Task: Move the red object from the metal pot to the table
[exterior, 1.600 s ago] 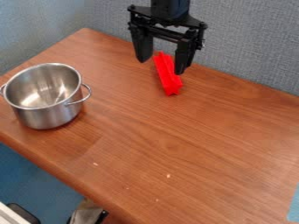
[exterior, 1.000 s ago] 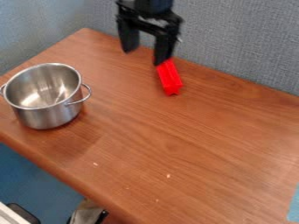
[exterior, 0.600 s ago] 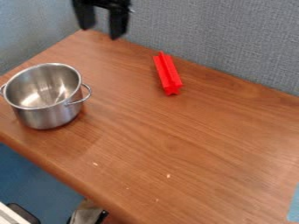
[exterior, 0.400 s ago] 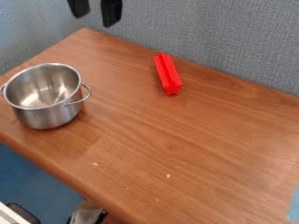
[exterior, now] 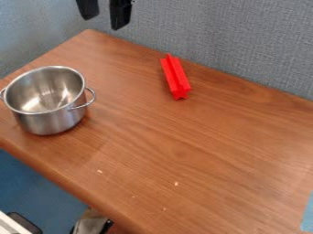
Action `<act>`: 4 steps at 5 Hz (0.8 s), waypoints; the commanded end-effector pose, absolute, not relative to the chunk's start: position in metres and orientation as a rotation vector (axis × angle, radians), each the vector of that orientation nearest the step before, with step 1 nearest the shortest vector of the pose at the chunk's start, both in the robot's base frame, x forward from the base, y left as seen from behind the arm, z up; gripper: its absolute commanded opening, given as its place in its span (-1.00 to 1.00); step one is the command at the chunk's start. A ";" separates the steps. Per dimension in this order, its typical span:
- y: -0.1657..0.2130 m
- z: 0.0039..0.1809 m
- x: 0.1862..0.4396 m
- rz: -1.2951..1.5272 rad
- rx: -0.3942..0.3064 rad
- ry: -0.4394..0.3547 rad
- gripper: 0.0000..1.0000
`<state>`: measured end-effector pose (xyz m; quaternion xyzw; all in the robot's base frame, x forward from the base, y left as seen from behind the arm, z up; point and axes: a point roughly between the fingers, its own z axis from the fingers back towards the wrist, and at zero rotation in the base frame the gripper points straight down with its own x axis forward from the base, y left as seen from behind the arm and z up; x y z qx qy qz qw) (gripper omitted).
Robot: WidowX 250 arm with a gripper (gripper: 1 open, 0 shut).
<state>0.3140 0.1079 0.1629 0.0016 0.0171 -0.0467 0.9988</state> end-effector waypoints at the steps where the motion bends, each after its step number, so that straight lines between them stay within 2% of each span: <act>1: 0.119 0.172 0.316 -0.129 0.038 0.014 1.00; 2: 0.111 0.166 0.323 -0.080 0.025 0.027 1.00; 4: 0.169 0.149 0.316 -0.113 0.105 0.001 1.00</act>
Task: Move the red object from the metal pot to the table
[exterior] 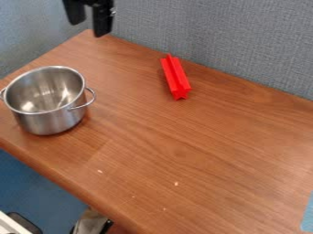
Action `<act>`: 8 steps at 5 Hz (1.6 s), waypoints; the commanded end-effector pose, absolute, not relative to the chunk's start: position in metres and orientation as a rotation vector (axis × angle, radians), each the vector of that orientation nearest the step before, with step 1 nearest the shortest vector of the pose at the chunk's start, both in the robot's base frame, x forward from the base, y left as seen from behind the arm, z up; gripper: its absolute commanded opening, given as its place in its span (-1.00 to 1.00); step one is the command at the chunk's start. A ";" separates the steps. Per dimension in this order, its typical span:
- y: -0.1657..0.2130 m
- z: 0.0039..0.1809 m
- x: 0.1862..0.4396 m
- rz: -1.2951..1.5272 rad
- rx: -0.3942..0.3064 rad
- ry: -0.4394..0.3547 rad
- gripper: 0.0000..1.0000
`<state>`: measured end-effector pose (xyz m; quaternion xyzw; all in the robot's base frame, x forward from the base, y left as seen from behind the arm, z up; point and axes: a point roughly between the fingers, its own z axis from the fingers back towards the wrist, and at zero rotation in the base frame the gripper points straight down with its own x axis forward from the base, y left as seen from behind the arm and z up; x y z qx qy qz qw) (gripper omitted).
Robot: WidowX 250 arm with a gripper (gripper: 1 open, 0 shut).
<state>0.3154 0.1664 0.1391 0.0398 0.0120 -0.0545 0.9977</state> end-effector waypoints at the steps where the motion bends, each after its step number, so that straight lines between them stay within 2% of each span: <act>1: 0.197 0.138 0.316 -0.060 0.121 0.002 1.00; 2: 0.206 0.128 0.323 -0.034 0.123 0.005 1.00; 4: 0.189 0.115 0.294 0.080 0.137 -0.055 1.00; 6: 0.215 0.104 0.293 0.164 0.162 -0.025 1.00; 8: 0.226 0.088 0.288 0.480 0.208 0.012 1.00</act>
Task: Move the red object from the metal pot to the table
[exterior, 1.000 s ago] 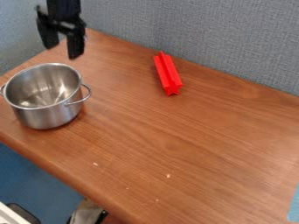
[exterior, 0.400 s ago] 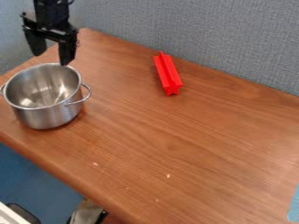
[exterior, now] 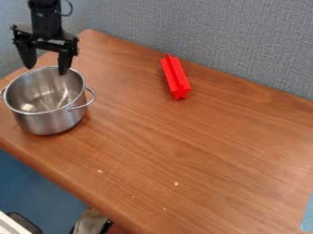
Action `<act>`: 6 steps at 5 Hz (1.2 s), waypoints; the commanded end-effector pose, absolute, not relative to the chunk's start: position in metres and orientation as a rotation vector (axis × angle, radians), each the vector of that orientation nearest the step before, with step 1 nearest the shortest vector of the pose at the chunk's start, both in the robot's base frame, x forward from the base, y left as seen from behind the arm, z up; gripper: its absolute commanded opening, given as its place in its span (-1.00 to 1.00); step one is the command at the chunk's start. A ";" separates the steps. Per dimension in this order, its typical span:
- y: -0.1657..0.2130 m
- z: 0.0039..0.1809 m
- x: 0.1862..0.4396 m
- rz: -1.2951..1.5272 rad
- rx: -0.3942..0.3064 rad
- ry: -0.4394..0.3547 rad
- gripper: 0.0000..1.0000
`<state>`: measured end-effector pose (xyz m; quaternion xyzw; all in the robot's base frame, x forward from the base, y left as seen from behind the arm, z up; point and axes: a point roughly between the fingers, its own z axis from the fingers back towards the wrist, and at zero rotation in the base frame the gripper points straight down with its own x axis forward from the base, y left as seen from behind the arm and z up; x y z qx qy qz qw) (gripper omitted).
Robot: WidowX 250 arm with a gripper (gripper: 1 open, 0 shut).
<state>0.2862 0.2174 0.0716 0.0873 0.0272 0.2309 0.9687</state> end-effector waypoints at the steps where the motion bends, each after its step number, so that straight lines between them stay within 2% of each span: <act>1: 0.232 0.078 0.285 0.633 0.235 0.032 1.00; 3: 0.250 0.062 0.300 0.646 0.191 0.039 1.00; 5: 0.220 0.061 0.274 0.667 0.208 0.132 1.00; 6: 0.233 0.068 0.273 0.591 0.209 0.124 -1.00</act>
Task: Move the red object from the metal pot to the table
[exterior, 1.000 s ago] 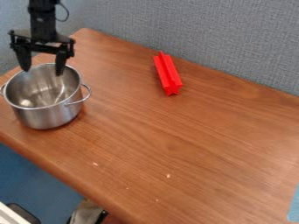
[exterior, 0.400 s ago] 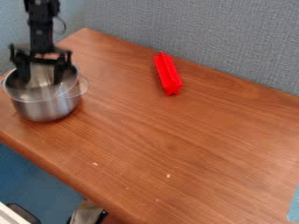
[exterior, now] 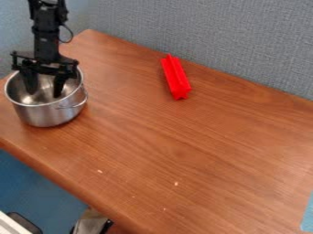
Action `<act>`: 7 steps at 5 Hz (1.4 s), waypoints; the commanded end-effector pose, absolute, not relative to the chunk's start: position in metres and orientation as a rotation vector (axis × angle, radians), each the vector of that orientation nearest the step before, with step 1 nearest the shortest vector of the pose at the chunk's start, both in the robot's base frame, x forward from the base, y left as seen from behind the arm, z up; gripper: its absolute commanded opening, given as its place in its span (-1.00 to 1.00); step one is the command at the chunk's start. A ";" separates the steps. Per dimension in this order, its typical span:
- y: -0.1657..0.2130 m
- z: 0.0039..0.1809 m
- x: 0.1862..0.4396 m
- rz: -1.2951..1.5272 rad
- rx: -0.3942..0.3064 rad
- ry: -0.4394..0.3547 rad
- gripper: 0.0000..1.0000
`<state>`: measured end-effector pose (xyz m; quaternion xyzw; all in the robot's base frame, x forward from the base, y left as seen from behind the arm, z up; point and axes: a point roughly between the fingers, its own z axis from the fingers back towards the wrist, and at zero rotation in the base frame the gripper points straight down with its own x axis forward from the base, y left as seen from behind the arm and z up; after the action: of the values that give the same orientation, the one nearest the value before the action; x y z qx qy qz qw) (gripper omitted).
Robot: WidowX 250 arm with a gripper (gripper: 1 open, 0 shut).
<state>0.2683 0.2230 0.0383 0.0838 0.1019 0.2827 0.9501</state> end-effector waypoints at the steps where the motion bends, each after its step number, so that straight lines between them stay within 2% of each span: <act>1: 0.245 0.078 0.273 0.510 0.209 0.116 -1.00; 4: 0.285 0.068 0.274 0.539 0.161 0.086 -1.00; 6: 0.271 0.070 0.322 0.258 0.113 0.063 -1.00; 7: 0.273 0.086 0.337 0.190 0.082 0.036 -1.00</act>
<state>0.3324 0.2679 0.0635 0.0235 0.0454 0.0957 0.9941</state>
